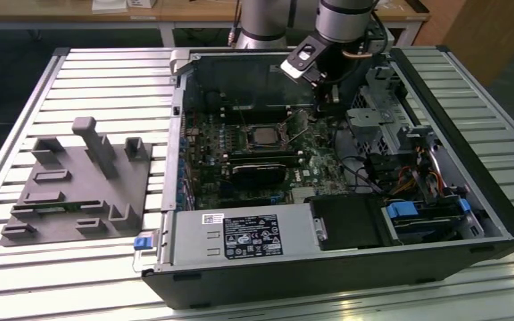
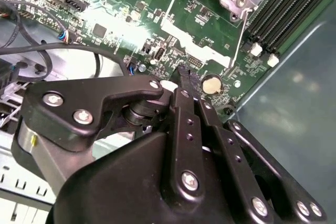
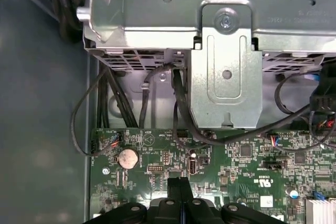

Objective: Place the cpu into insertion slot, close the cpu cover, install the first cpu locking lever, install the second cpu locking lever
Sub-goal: 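Close the cpu cover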

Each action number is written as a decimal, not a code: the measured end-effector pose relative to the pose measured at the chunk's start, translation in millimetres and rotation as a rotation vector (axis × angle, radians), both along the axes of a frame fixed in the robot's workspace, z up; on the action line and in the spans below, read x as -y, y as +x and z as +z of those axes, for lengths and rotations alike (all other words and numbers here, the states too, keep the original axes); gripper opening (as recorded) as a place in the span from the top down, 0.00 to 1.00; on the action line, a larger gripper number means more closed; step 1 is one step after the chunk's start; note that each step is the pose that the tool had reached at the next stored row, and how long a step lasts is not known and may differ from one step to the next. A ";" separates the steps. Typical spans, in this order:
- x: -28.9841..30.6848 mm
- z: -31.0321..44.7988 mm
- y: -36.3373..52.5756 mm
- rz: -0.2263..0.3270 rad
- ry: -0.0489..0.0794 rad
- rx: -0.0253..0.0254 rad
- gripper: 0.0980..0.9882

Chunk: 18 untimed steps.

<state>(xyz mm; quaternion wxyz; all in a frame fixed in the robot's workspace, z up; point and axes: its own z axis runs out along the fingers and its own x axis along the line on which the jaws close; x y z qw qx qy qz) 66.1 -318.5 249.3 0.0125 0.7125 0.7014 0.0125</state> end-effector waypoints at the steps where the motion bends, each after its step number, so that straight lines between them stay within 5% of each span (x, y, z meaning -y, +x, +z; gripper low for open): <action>1: 0.0 -1.8 0.0 0.000 0.000 0.0000 0.99; 5: 0.1 -8.1 0.0 0.000 0.000 0.0000 0.99; 18: 0.1 -8.5 -5.4 0.000 0.000 0.0000 0.99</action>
